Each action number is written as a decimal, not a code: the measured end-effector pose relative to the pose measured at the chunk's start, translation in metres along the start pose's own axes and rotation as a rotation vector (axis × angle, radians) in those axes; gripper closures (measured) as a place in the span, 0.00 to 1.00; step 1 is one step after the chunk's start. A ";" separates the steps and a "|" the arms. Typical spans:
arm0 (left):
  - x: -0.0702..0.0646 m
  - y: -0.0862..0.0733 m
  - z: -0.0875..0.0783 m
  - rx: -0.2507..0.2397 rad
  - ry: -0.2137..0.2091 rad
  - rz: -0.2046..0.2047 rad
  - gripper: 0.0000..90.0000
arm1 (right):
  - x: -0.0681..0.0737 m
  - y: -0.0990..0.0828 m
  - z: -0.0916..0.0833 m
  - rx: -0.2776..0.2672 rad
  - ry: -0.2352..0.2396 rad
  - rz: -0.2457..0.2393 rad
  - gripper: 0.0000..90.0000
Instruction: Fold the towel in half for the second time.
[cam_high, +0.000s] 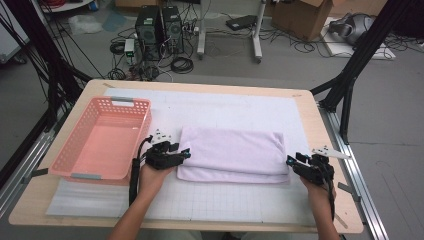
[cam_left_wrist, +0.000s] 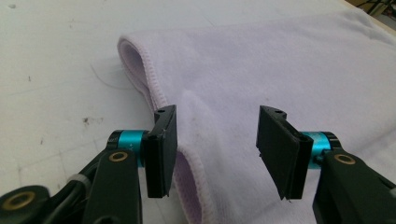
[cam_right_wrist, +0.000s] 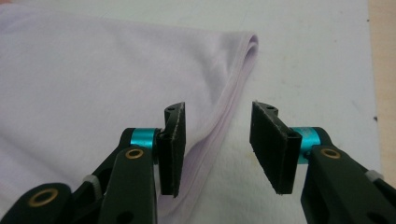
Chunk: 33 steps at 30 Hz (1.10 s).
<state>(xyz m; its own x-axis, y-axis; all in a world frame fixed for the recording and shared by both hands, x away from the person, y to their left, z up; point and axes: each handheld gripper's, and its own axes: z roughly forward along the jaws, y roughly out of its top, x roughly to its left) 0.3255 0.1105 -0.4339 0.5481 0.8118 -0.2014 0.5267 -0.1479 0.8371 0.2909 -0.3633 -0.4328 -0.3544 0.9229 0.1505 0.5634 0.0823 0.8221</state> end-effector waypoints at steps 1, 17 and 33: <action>-0.001 -0.002 -0.001 -0.001 -0.003 0.002 0.56 | 0.000 -0.002 -0.002 -0.001 0.009 -0.005 0.61; -0.004 -0.023 -0.016 0.023 -0.028 -0.036 0.77 | 0.021 -0.016 -0.011 0.058 0.108 -0.015 0.67; -0.011 -0.022 -0.036 -0.041 -0.075 -0.067 0.97 | 0.013 -0.012 -0.027 0.010 0.130 0.014 0.94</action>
<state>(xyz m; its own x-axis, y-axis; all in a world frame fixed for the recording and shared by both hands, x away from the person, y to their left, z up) 0.2846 0.1257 -0.4313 0.5606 0.7741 -0.2941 0.5375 -0.0699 0.8404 0.2595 -0.3625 -0.4264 -0.4402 0.8673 0.2323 0.5759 0.0743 0.8141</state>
